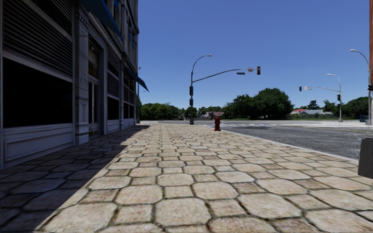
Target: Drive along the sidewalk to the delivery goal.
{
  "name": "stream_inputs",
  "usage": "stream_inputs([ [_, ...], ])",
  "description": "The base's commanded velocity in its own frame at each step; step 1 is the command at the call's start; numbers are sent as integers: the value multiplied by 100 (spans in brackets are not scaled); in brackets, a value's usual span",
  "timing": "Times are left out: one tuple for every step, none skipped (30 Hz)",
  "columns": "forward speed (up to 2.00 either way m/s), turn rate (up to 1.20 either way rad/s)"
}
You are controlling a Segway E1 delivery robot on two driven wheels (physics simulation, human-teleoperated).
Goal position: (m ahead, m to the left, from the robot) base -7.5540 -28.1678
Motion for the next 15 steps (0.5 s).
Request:
stream_inputs([
  [200,0],
  [200,0],
  [200,0],
  [200,0],
  [200,0],
  [200,0],
  [200,0],
  [200,0],
  [200,0],
  [200,0],
  [200,0],
  [200,0],
  [200,0],
  [200,0],
  [200,0],
])
